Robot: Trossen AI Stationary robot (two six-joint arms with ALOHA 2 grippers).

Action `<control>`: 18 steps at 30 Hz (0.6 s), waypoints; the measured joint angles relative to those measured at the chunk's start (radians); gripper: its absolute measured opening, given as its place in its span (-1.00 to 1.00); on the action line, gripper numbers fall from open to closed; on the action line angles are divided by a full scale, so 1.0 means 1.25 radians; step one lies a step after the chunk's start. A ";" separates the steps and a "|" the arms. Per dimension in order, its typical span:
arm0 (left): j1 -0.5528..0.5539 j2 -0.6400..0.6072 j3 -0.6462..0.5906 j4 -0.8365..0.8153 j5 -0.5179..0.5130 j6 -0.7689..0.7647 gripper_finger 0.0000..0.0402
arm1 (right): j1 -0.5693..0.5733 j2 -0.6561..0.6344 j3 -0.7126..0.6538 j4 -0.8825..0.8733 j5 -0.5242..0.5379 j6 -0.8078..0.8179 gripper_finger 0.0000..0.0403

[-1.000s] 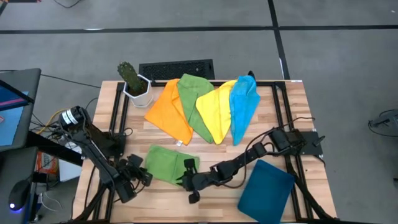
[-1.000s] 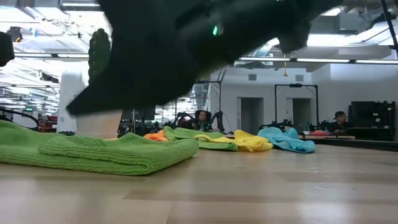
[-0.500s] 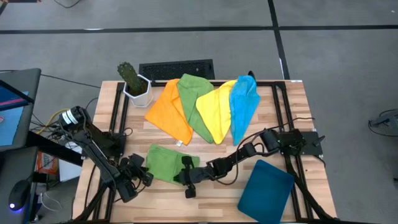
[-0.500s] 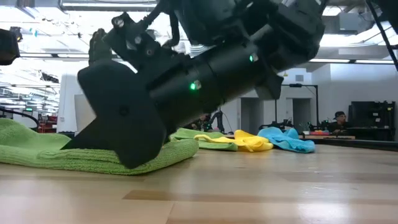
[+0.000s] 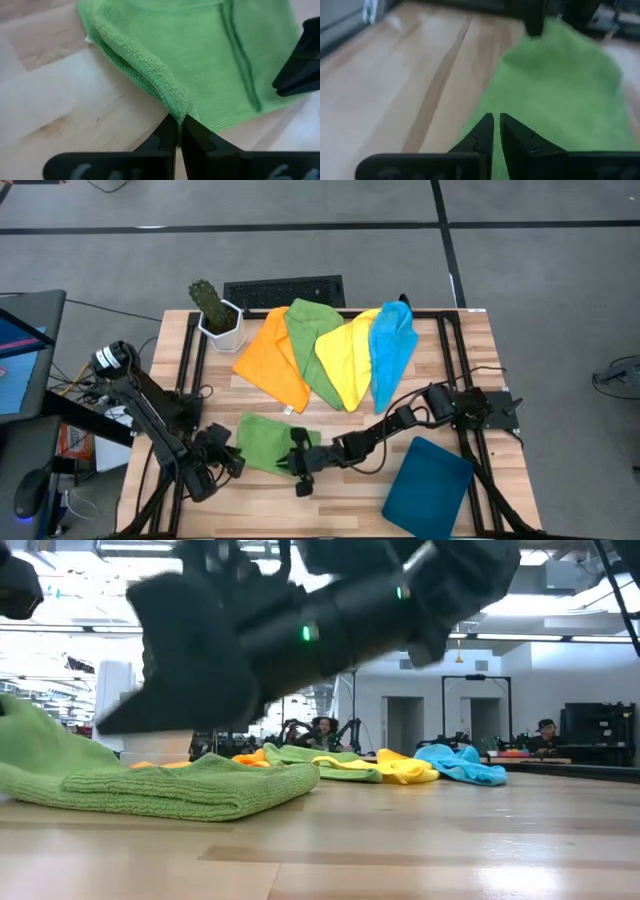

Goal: Fold microfiber towels
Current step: Fold the right green microfiber towel

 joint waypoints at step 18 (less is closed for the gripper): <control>0.177 -0.024 0.000 0.299 0.086 0.433 -0.98 | 0.073 -0.064 -0.001 -0.282 0.202 0.172 -0.72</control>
